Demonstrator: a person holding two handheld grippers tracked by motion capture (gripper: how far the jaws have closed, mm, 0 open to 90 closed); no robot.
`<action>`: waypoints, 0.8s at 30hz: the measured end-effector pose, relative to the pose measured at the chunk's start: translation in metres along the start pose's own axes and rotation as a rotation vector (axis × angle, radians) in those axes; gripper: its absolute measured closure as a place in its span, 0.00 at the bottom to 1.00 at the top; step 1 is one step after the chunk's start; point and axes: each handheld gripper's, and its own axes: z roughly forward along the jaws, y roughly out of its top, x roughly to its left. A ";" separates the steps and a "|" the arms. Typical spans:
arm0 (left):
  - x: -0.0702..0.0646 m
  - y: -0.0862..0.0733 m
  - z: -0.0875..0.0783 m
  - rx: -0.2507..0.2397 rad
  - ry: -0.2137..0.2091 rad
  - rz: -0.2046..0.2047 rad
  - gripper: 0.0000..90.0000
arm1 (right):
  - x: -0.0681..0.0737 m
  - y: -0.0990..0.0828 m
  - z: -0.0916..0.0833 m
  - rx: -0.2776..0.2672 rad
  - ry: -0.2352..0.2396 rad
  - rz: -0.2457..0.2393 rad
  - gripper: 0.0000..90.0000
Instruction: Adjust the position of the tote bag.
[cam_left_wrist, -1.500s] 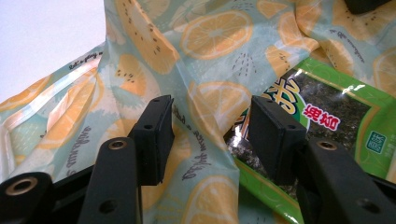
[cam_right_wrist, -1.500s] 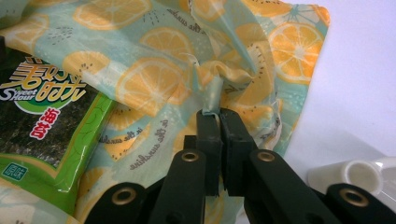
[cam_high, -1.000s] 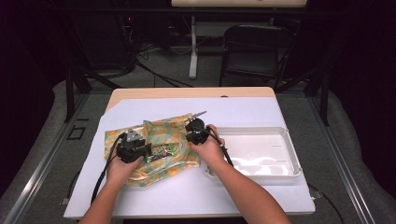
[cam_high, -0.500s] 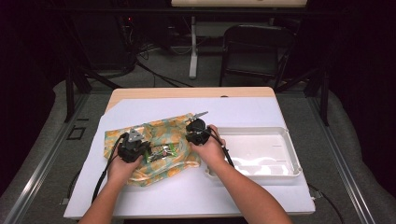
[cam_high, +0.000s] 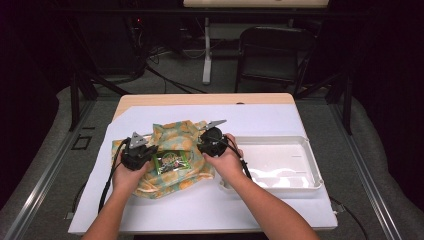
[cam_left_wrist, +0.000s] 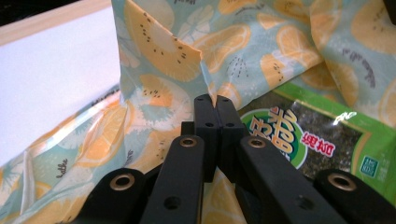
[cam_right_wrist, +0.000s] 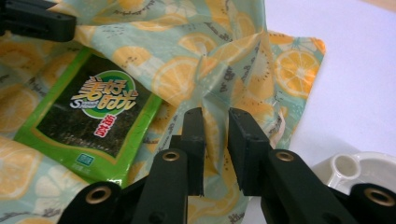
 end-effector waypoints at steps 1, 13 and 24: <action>0.001 0.001 0.000 -0.011 0.001 -0.004 1.00 | 0.001 0.000 -0.002 0.000 -0.002 -0.008 0.83; 0.012 0.009 0.001 -0.048 0.012 -0.060 1.00 | 0.016 0.003 -0.026 -0.064 0.001 -0.070 0.76; 0.017 0.010 0.003 -0.068 0.017 -0.086 1.00 | 0.037 0.018 -0.005 -0.085 0.033 -0.145 0.72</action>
